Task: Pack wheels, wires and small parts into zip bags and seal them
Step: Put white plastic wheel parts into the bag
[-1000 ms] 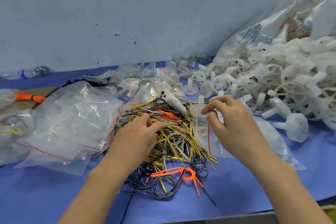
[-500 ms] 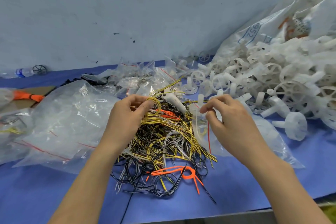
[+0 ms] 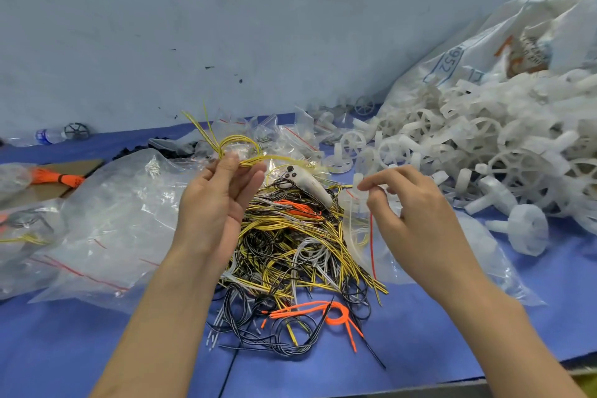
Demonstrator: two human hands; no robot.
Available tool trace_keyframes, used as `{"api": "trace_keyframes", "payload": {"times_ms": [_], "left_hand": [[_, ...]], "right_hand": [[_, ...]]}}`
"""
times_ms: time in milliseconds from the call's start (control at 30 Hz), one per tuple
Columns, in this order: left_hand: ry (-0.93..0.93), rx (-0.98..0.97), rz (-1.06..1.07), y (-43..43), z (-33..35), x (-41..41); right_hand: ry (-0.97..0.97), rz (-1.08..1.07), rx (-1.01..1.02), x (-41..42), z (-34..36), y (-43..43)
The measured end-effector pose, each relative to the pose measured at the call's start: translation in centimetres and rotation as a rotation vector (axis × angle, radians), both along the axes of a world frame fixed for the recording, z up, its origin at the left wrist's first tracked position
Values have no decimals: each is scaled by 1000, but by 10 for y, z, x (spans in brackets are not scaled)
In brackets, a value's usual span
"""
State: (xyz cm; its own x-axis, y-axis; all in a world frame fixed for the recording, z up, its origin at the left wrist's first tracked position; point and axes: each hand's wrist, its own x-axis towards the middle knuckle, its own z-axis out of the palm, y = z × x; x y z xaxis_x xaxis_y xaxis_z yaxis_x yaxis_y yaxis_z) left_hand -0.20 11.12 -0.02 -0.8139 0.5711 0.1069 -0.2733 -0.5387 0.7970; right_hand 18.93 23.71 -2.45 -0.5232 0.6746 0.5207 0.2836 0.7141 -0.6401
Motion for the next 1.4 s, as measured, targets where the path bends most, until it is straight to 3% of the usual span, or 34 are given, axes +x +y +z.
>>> {"api": "trace_keyframes", "payload": {"times_ms": [133, 300, 400, 500, 667, 933, 1000, 1167, 1400], "left_hand": [[-95, 67, -5, 6, -2, 4], [-228, 53, -50, 14, -15, 11], [-267, 10, -66, 21, -22, 20], [-193, -58, -74, 27, -26, 30], [84, -121, -114, 38, -25, 57], [53, -39, -185, 55, -15, 82], [188, -58, -140, 60, -14, 85], [971, -257, 61, 70, -25, 96], [1569, -455, 84, 80, -37, 95]], "right_hand": [[-40, -43, -90, 1, 1, 1], [-325, -124, -181, 5, -3, 5], [-366, -157, -199, 10, -7, 13], [-318, -181, -217, 16, -7, 22], [-133, -153, -295, 27, 2, 35], [-10, -68, -393, 38, 15, 56], [22, -41, -423, 40, 16, 57], [42, -13, -411, 39, 13, 59], [72, 8, -279, 39, 15, 55]]}}
